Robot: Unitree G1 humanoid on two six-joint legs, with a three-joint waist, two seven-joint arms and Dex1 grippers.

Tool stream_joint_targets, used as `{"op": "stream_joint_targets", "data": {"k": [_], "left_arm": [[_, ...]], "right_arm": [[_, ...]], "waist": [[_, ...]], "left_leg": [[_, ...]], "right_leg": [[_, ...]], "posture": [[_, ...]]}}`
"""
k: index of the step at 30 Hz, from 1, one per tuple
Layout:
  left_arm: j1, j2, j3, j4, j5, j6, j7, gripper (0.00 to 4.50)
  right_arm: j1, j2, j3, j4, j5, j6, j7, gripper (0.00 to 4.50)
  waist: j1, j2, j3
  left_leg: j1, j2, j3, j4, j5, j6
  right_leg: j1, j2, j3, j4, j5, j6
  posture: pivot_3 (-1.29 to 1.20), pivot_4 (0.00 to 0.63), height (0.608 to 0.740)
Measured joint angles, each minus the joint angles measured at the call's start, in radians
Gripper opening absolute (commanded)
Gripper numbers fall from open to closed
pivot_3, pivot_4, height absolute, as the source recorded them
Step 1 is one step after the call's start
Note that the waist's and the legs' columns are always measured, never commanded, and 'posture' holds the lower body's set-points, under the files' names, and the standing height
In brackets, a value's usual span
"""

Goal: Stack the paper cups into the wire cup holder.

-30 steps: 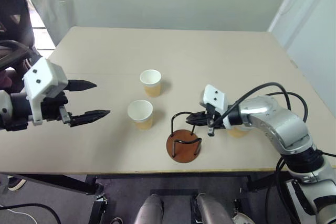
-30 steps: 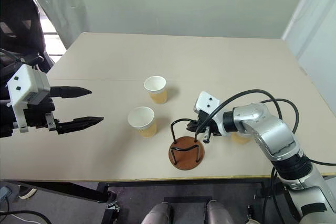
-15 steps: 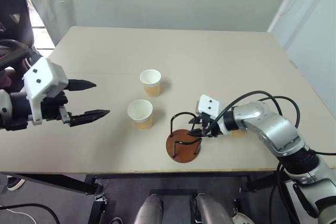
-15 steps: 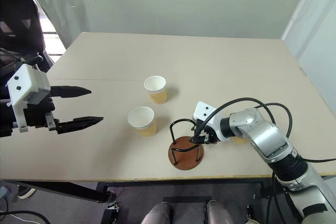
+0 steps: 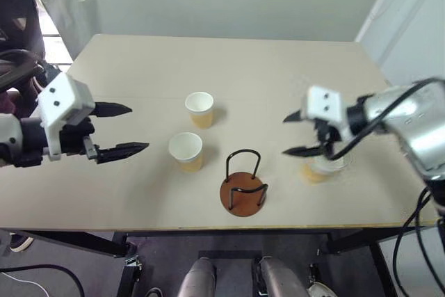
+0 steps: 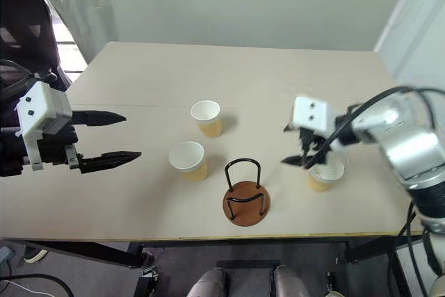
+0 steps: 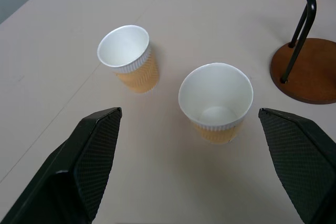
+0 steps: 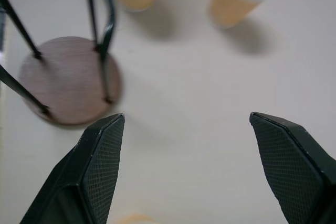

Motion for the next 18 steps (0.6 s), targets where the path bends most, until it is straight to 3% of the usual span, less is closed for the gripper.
{"op": "stream_joint_targets", "data": {"k": [5,8,12,18], "left_arm": [[-0.087,-0.036,-0.081,0.043,-0.007,-0.045,-0.037,4.5],[-0.13,-0.055,-0.131,0.016,-0.056,-0.048,-0.114,4.5],[-0.143,-0.06,-0.178,-0.026,-0.097,-0.047,-0.18,4.5],[-0.121,-0.062,-0.179,-0.075,-0.129,-0.042,-0.201,4.5]], "right_arm": [[0.099,-0.204,-0.116,-0.011,0.012,-0.059,0.109,3.85],[0.328,-0.328,-0.229,-0.063,0.011,-0.069,0.141,3.85],[0.477,-0.318,-0.253,-0.133,0.018,-0.042,0.117,3.85],[0.492,-0.276,-0.215,-0.156,-0.015,-0.031,0.032,3.85]], "waist": [[0.02,0.001,0.0],[0.023,-0.001,0.0],[0.007,0.0,0.001],[-0.002,0.0,0.001]], "left_leg": [[-0.002,0.0,0.0,0.001,-0.001,-0.002],[-0.001,0.0,0.001,0.002,-0.003,-0.002],[0.001,0.0,0.008,0.004,-0.004,-0.002],[0.005,0.001,0.01,0.005,-0.002,0.002]], "right_leg": [[0.001,0.0,0.0,-0.001,0.0,0.0],[0.002,0.0,0.0,-0.003,-0.001,0.002],[0.003,0.0,0.004,-0.002,-0.003,0.007],[0.007,0.001,0.006,-0.001,-0.002,0.01]], "posture": [[0.0,0.15,0.74],[0.0,0.15,0.74],[0.0,0.15,0.74],[0.0,0.15,0.74]]}}
